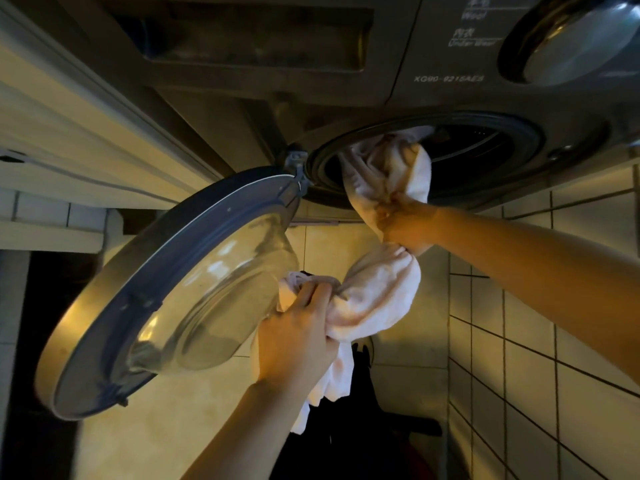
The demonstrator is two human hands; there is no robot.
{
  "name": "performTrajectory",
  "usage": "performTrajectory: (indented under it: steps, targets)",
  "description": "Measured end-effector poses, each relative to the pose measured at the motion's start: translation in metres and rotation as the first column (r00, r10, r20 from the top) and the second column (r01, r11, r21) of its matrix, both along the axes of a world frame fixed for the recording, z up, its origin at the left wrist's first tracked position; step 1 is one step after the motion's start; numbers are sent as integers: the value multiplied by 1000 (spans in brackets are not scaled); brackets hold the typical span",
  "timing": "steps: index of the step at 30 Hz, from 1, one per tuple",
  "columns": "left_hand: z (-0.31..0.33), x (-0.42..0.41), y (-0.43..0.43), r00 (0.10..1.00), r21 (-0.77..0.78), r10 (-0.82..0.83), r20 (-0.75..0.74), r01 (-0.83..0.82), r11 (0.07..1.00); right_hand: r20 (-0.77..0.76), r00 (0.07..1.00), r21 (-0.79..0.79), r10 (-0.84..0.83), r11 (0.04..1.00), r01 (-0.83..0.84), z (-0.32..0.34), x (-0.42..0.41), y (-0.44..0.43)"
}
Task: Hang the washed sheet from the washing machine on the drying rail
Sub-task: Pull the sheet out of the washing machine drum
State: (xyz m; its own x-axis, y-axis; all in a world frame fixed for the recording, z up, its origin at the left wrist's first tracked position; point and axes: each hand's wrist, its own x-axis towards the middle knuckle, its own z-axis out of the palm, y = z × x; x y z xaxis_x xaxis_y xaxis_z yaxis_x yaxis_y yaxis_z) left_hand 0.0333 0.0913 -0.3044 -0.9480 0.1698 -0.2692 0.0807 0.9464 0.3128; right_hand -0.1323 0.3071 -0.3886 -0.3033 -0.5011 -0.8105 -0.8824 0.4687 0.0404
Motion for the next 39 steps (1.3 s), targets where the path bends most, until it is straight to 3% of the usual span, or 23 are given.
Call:
performTrajectory:
  steps: [3, 7, 9, 12, 14, 18, 21, 25, 27, 29, 31, 33, 35, 39]
  targets:
    - [-2, -2, -1, 989, -42, 3, 148, 3, 999, -34, 999, -60, -10, 998, 8, 0, -1, 16]
    - [-2, 2, 0, 978, -82, -58, 199, 76, 994, 50, 981, -69, -188, 979, 191, 17, -3, 24]
    - [-2, 7, 4, 971, -58, -175, 161, 186, 981, 68, 958, -64, -278, 957, 282, 19, -2, 25]
    - [-5, 9, 12, 894, -88, -389, 222, 416, 905, 81, 884, -63, -461, 882, 467, 19, 2, 24]
    - [-5, 2, 17, 879, -140, -344, 329, 405, 903, 88, 826, -95, -556, 821, 563, 15, 5, 24]
    - [-15, -15, 16, 902, -213, -117, 415, 222, 951, 242, 794, -185, -557, 777, 602, 25, 10, 15]
    - [-25, -21, 11, 890, -251, -42, 454, 173, 953, 404, 720, -231, -564, 699, 677, 39, 20, 5]
    - [-22, -18, 4, 878, -218, 19, 477, 98, 971, 478, 599, -213, -642, 577, 789, 48, 43, -2]
    - [-17, -13, 0, 884, -136, 38, 465, 29, 990, 446, 582, -229, -680, 542, 808, 54, 55, -7]
    - [-10, -7, 0, 898, -63, 86, 432, -65, 996, 309, 633, -311, -710, 554, 772, 59, 67, -15]
    - [-6, 0, 2, 902, -21, 189, 388, -196, 980, 233, 617, -384, -751, 512, 768, 61, 82, -29]
    - [-5, 3, 3, 848, 33, 347, 400, -392, 919, 238, 581, -426, -778, 454, 782, 59, 100, -44]
    - [-8, 4, 2, 739, 96, 457, 495, -569, 817, 260, 563, -450, -784, 418, 789, 60, 112, -54]
    - [-6, 5, -5, 526, 178, 509, 681, -794, 582, 373, 502, -408, -780, 348, 844, 70, 124, -62]
